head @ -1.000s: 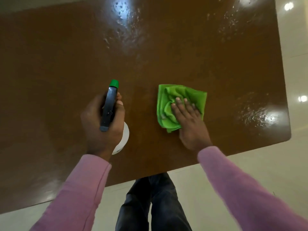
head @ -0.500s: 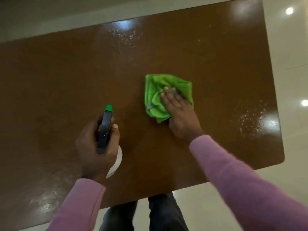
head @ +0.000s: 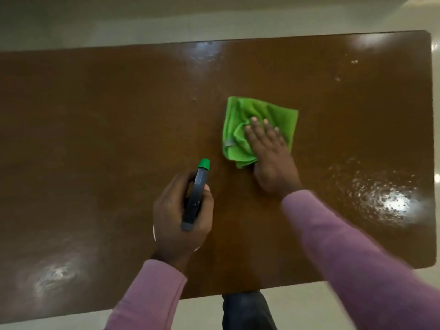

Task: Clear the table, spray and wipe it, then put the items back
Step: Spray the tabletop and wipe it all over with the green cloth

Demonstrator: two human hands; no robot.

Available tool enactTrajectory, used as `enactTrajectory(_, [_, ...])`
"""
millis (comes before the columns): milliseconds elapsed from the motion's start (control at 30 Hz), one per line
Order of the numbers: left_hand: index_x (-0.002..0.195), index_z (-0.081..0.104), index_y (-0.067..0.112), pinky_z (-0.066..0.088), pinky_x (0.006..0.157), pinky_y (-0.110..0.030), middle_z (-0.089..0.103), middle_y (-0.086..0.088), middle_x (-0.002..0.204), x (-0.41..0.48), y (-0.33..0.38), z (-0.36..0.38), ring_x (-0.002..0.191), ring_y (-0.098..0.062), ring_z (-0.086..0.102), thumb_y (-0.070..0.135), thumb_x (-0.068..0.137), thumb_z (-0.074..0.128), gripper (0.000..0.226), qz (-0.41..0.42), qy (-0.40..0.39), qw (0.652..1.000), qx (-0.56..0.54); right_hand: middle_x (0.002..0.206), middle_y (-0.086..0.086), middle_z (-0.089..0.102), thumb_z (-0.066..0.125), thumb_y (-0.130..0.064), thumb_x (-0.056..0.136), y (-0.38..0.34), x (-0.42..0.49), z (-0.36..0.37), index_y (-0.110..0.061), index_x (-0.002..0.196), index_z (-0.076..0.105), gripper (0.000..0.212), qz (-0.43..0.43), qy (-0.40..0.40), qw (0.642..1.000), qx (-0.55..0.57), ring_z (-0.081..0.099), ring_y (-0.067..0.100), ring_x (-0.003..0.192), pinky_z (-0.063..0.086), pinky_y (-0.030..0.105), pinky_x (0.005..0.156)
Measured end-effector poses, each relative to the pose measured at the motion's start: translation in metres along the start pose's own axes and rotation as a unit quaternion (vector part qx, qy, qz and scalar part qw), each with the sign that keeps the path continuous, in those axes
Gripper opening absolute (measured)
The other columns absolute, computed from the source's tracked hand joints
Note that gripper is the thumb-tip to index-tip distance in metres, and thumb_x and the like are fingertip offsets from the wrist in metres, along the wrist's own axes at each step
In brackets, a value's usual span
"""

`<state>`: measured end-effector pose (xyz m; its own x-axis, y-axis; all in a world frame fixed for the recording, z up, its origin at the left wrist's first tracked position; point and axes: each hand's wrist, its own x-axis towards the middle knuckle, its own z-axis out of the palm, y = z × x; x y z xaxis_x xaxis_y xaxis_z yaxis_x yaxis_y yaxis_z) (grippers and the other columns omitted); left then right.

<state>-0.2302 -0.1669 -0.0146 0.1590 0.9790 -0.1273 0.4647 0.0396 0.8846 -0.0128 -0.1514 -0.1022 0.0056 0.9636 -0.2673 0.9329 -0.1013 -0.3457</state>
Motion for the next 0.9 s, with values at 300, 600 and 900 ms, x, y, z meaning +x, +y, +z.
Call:
enactTrajectory(300, [0.112,0.056,0.05,0.056,0.06,-0.049,0.061,0.01,0.088,0.001,-0.073,-0.092,0.073,-0.019,0.062,0.052,0.095,0.053,0.017,-0.025,0.015,1.0,-0.008,0.16,0.014,0.003,0.04,-0.008,0.085,-0.047,0.106,-0.004,-0.001,0.149,0.015,0.069,0.317,0.116,0.94,0.048,0.002,0.039,0.146,0.003,0.045,0.118])
enactTrajectory(600, [0.112,0.057,0.054,0.048,0.063,-0.009,0.063,0.026,0.089,0.006,-0.103,-0.149,0.073,-0.001,0.062,0.059,0.093,0.051,0.02,-0.063,0.019,0.998,-0.022,0.158,0.022,0.008,0.037,0.002,0.083,-0.02,0.104,-0.026,0.002,0.149,0.015,0.07,0.206,0.059,0.977,-0.005,0.006,0.042,0.145,0.007,0.046,0.119])
enactTrajectory(900, [0.103,0.056,0.032,0.049,0.051,-0.028,0.058,0.013,0.076,0.013,-0.081,-0.168,0.065,-0.015,0.059,0.027,0.087,0.058,0.017,-0.036,-0.04,0.998,-0.024,0.161,0.008,0.008,0.044,-0.015,0.077,-0.265,0.134,0.074,-0.01,0.151,0.018,0.078,0.043,0.032,0.998,0.027,0.002,0.034,0.147,-0.003,0.043,0.117])
